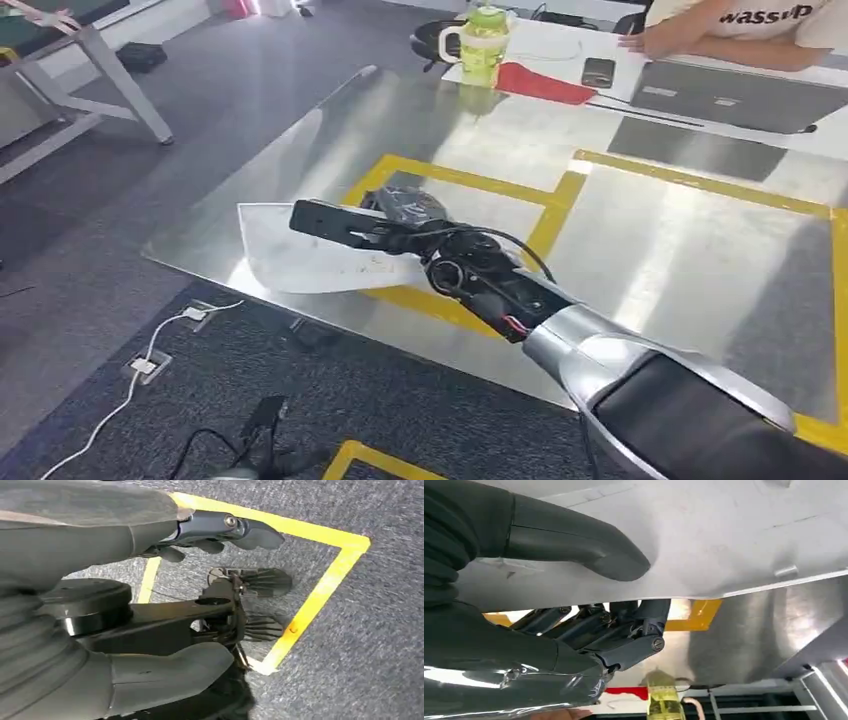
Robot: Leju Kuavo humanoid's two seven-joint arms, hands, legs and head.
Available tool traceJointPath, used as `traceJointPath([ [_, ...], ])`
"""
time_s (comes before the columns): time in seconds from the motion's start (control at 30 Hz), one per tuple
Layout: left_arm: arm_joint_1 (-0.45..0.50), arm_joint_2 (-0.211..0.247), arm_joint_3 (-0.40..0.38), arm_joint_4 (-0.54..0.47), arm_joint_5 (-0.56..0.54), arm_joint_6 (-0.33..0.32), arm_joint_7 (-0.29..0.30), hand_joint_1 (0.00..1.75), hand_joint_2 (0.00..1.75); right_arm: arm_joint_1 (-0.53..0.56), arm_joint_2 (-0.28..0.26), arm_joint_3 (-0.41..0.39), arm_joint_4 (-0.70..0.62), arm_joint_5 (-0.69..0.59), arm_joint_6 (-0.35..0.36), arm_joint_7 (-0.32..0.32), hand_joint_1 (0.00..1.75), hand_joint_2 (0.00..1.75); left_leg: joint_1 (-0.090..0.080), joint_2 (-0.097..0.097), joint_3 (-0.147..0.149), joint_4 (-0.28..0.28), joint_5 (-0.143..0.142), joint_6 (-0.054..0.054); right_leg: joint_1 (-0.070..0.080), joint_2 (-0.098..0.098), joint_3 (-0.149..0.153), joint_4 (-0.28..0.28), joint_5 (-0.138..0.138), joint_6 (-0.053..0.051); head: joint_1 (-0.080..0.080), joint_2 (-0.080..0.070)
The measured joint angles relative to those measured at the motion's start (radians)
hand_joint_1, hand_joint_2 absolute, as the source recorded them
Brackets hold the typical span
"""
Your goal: Take the parts from the cabinet and place them on the table.
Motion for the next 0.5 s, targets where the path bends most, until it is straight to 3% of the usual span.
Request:
traceJointPath([
  [0.03,0.001,0.0,0.0,0.0,0.0,0.0,0.0,0.0,1.75,0.004,0.0,0.0,0.0,0.0,0.0,0.0,1.75,1.75,0.002,-0.003,0.001,0.001,-0.002,-0.002,-0.003,0.0,-0.02,0.023,0.007,0.003,0.003,0.0],
  [0.07,0.002,0.0,0.0,0.0,0.0,0.0,0.001,0.0,1.75,0.006,0.0,0.0,0.0,0.0,0.0,0.0,1.75,1.75,0.004,-0.005,0.003,0.003,-0.005,-0.006,-0.007,-0.001,-0.012,-0.007,0.037,0.005,0.003,0.0],
  [0.1,0.003,0.0,0.0,0.0,0.0,0.0,0.001,0.0,1.75,0.006,0.0,0.0,0.0,0.0,0.0,0.0,1.75,1.75,0.007,-0.008,0.006,0.007,-0.009,-0.011,-0.01,-0.001,0.017,-0.076,0.083,0.008,0.003,0.0],
  [0.17,0.002,-0.001,0.0,0.0,0.0,0.0,0.001,0.0,1.75,0.004,0.0,0.0,-0.001,0.0,0.0,0.0,1.75,1.75,0.013,-0.013,0.011,0.022,-0.025,-0.024,-0.019,0.002,0.1,-0.265,0.18,0.016,0.005,0.0],
  [0.2,0.002,0.001,0.0,0.0,0.0,0.0,0.001,0.0,1.75,0.003,0.0,0.0,-0.001,0.0,0.0,0.0,1.75,1.75,0.01,-0.015,0.005,0.027,-0.03,-0.033,-0.014,0.016,0.114,-0.286,0.161,0.019,0.007,0.0],
  [0.23,0.001,0.0,0.0,0.0,0.0,0.0,0.002,0.0,1.75,0.004,0.001,0.0,-0.002,0.0,0.001,-0.001,1.75,1.75,0.009,-0.015,0.0,0.034,-0.029,-0.037,-0.014,0.016,0.112,-0.291,0.161,0.004,0.006,0.0],
  [0.27,0.001,0.0,0.0,0.0,0.0,0.0,0.003,0.0,1.75,0.006,0.001,0.0,-0.002,0.0,0.002,0.0,1.75,1.75,0.012,-0.016,0.0,0.031,-0.029,-0.042,-0.009,0.017,0.11,-0.288,0.159,-0.002,-0.001,0.0],
  [0.3,0.003,0.0,0.0,0.0,0.0,0.0,0.003,0.0,1.75,0.006,0.001,0.0,-0.002,0.0,0.002,0.001,1.75,1.75,0.015,-0.016,0.001,0.026,-0.028,-0.048,-0.006,0.017,0.109,-0.285,0.157,-0.01,0.002,0.0],
  [0.37,0.004,0.001,0.0,0.0,0.0,0.0,0.003,0.0,1.75,0.004,0.003,0.0,-0.005,0.0,0.002,0.0,1.75,1.75,0.017,-0.01,0.001,0.035,-0.039,-0.059,-0.014,0.014,0.119,-0.296,0.16,-0.026,0.0,0.0],
  [0.4,0.002,0.0,0.0,0.0,0.0,0.0,0.003,0.0,1.75,0.002,0.003,0.0,-0.005,0.0,0.002,-0.001,1.75,1.75,0.016,0.006,-0.019,0.084,-0.064,-0.061,-0.013,0.011,0.123,-0.297,0.159,-0.031,-0.009,0.0],
  [0.47,0.0,0.0,0.0,0.0,0.0,0.0,0.003,0.0,1.75,0.001,0.003,0.0,-0.005,0.0,0.002,0.0,1.75,1.75,0.016,0.011,-0.11,0.254,-0.131,-0.066,-0.01,0.003,0.125,-0.297,0.155,-0.039,-0.027,0.0],
  [0.5,0.001,0.0,0.0,0.0,0.0,0.0,0.003,0.0,1.75,0.003,0.003,0.0,-0.005,0.0,0.002,0.0,1.75,1.75,0.016,0.011,-0.157,0.333,-0.155,-0.067,-0.007,0.001,0.125,-0.297,0.153,-0.042,-0.029,0.0],
])
